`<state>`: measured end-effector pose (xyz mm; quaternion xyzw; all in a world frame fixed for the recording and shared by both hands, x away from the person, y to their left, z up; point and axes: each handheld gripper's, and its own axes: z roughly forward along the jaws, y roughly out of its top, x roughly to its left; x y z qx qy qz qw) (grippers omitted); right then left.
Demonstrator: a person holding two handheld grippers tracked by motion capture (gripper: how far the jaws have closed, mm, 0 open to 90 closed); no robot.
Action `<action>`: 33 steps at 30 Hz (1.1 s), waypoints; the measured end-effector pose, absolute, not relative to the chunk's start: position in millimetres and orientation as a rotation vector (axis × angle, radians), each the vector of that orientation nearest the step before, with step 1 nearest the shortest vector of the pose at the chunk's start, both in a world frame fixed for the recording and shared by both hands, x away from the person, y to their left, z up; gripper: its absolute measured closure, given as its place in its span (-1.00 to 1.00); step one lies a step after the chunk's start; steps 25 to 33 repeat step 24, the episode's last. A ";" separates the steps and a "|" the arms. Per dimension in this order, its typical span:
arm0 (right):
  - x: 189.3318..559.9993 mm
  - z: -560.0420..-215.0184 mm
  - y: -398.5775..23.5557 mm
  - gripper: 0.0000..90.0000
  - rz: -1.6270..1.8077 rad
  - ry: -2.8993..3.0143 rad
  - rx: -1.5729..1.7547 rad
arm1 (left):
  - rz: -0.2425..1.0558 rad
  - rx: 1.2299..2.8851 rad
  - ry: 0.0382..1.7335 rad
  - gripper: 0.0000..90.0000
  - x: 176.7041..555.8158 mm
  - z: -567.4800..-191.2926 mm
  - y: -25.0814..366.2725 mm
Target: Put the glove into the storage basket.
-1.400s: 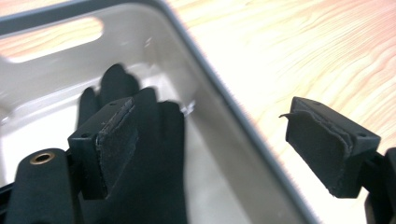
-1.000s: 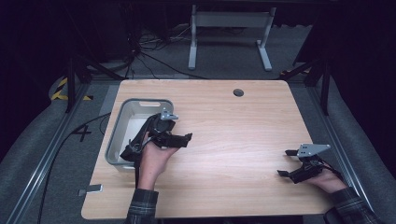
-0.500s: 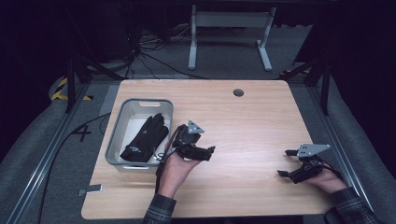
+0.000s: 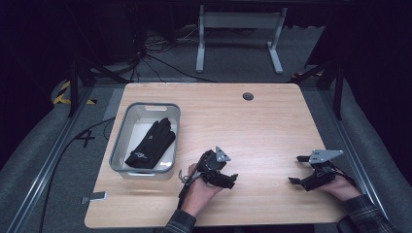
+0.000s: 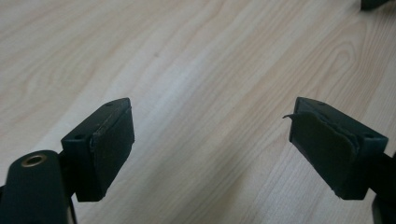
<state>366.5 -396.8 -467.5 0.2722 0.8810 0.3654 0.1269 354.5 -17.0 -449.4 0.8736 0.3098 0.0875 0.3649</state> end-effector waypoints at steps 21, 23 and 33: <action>366.5 -467.6 -396.7 -0.88 1.063 2.566 0.791 | 0.253 2.295 0.693 -1.00 349.6 -475.4 -34.7; 366.5 -467.6 -396.7 -0.88 1.063 2.565 0.791 | 0.254 2.295 0.694 -1.00 349.6 -475.4 -34.7; 366.6 -467.6 -396.8 -0.88 1.063 2.565 0.790 | 0.253 2.296 0.692 -1.00 349.7 -475.4 -34.7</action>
